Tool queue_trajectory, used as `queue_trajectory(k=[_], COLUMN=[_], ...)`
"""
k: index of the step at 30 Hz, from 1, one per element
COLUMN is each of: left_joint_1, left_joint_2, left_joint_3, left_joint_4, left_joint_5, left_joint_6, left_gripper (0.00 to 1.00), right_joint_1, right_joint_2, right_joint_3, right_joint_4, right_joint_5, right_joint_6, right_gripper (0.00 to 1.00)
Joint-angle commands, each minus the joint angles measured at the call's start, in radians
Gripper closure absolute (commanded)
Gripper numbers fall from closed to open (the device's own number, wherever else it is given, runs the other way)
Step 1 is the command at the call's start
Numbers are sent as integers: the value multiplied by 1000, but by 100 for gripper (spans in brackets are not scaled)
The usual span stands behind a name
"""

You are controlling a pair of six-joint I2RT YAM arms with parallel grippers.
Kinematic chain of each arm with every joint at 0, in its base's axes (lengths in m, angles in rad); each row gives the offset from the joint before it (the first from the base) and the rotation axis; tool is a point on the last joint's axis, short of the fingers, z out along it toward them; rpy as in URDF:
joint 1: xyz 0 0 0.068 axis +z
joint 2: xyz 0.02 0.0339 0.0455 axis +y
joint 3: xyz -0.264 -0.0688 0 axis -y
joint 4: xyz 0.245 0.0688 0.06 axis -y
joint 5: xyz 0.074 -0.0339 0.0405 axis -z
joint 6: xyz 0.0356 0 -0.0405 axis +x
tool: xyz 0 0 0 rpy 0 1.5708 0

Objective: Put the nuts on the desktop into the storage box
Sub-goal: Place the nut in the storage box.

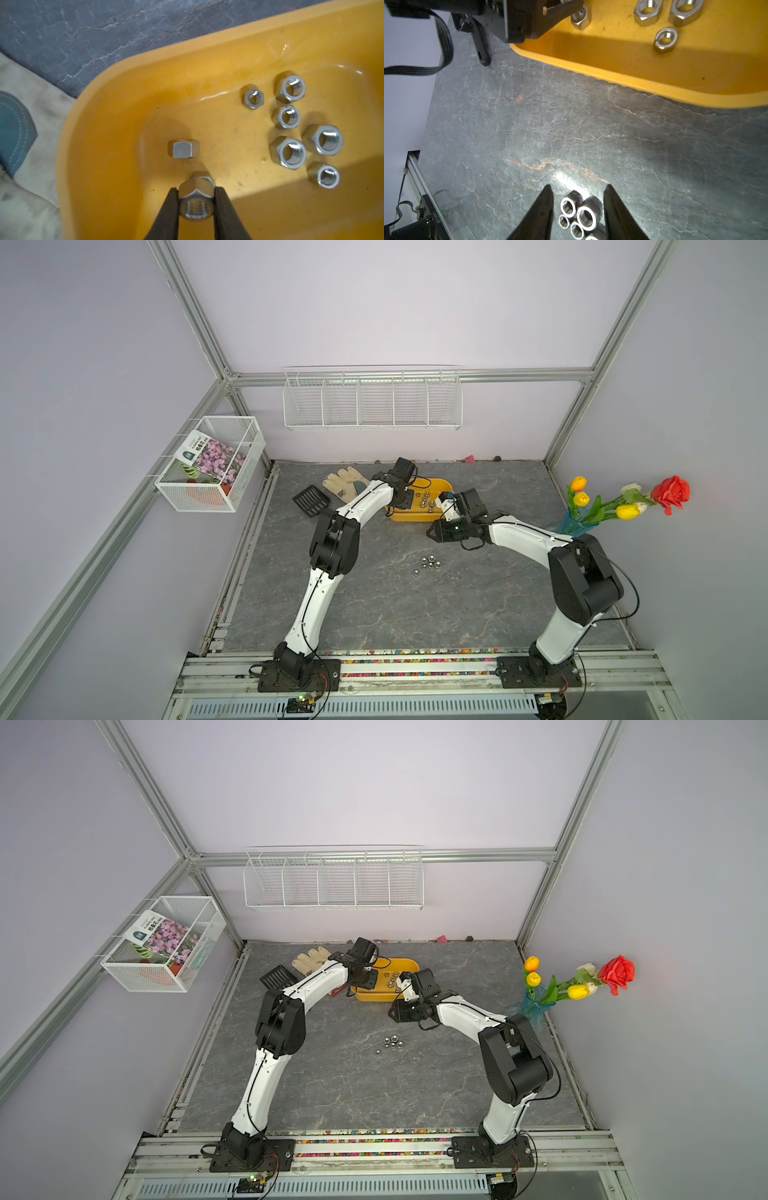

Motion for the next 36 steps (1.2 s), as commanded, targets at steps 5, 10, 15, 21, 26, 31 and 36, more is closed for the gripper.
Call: queue_trajectory(k=[5,10,15,21,26,31,36], left_joint_1=[-1,-1,-1,-1,-2,-11,-44], left_joint_2=[32,31,34,34,6,-82,-217], left_joint_3=[35,35,34,35,26,25,3], left_joint_4=[0,1,3,-3,15,62,108], left_joint_5=[34,51,55,51,62,88,57], left_joint_6=[9,12,16,20,29,50,93], left_gripper=[81,77,68,61,55,51,47], right_joint_1=[-2,-2,-2,-2,-2,0,7], right_joint_2=[7,9,6,2,-6,-27,-76], right_joint_3=[15,15,10,10,10,5,-11], right_joint_4=[14,13,11,8,3,-13,-44], right_joint_5=[-16,-20,-19,-20,-20,-14,12], right_joint_6=[11,11,9,10,8,5,-8], right_gripper=[57,57,57,57,57,57,57])
